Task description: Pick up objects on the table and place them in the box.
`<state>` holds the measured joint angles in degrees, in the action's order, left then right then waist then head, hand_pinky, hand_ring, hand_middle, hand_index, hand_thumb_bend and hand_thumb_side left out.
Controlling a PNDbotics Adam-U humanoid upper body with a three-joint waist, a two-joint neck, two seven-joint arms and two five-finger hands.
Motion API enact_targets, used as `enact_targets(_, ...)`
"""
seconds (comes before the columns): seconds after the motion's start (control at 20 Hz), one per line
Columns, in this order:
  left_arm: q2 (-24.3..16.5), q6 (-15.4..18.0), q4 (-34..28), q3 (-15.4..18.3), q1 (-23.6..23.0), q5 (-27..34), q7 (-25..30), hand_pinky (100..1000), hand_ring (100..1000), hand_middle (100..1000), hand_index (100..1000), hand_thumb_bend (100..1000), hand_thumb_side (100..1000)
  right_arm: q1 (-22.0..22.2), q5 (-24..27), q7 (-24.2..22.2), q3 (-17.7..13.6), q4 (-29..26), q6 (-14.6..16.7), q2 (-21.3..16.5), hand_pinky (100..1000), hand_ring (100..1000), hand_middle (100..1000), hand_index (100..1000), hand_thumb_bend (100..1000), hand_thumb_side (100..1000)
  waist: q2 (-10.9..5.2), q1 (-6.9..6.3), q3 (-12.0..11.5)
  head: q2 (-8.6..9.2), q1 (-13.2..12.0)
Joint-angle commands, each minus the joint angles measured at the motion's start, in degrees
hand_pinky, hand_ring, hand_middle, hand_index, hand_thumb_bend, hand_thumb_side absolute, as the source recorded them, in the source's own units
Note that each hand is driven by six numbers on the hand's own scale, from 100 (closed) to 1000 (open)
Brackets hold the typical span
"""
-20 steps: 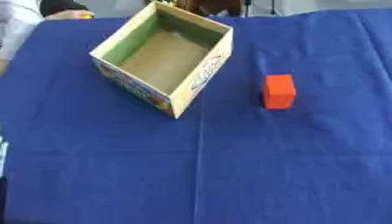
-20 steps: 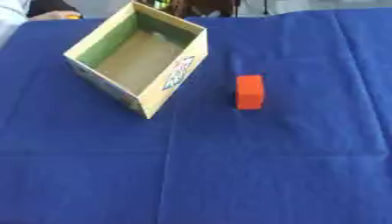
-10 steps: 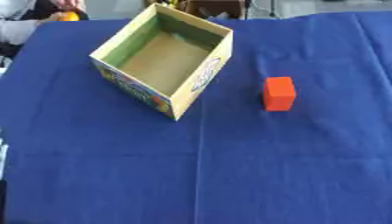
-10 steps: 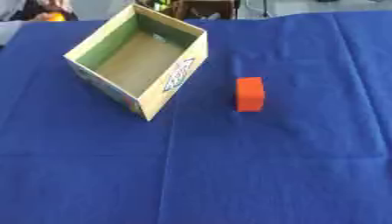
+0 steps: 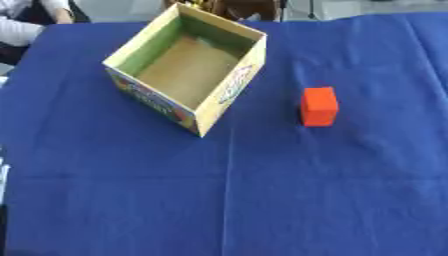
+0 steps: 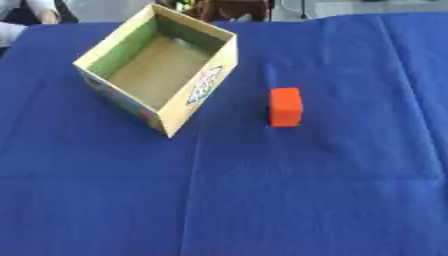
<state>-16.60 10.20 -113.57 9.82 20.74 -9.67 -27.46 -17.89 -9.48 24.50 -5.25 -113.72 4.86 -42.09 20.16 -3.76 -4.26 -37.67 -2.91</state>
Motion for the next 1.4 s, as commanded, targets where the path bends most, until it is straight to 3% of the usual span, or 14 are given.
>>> enact_targets(0.05,-0.9,0.0,-1.0,0.8,0.6,-0.1,-0.2,494,652,649,814,100,973,-0.9,-0.1,-0.5,-0.3,-0.9,0.1,-1.7,663,739,675,803,100,975,-0.94,0.33,-0.1,-0.81,-0.4)
enact_targets(0.35,-0.9,0.0,-1.0,0.6,0.7,0.0,0.0,494,652,649,812,100,971,-3.3,-1.1,-2.2,0.7,-0.9,-0.8,-4.1,671,744,684,806,100,978,-0.96,0.41,-0.3,-1.36,-0.4)
enact_targets(0.6,-1.1,-0.1,-1.0,0.5,0.7,0.1,0.1,493,652,649,810,100,971,-7.5,-3.9,-7.3,2.5,-0.9,-4.4,-8.1,693,757,708,817,100,1000,-1.16,0.54,-0.6,-1.35,-0.1)
enact_targets(0.85,-1.1,-0.1,-1.0,0.2,0.6,0.2,0.4,492,652,649,809,100,970,-13.1,-8.8,-17.0,5.4,-0.9,-8.2,-12.2,742,791,766,846,100,1000,-1.37,0.74,-0.9,-0.81,0.6)
enact_targets(1.0,-1.2,-0.2,-1.0,0.0,0.6,0.3,0.6,492,652,649,808,100,969,-17.5,-15.0,-27.0,8.3,-0.9,-9.6,-15.5,777,804,789,858,132,1000,-1.51,0.9,-1.2,-0.71,1.2)
enact_targets(1.4,-1.4,-0.5,-1.0,-0.4,0.6,0.5,1.3,491,652,648,807,100,970,-24.2,-24.2,-46.6,14.1,-0.9,-11.0,-17.4,837,835,820,889,185,1000,-1.69,1.46,-1.6,-0.52,2.0)
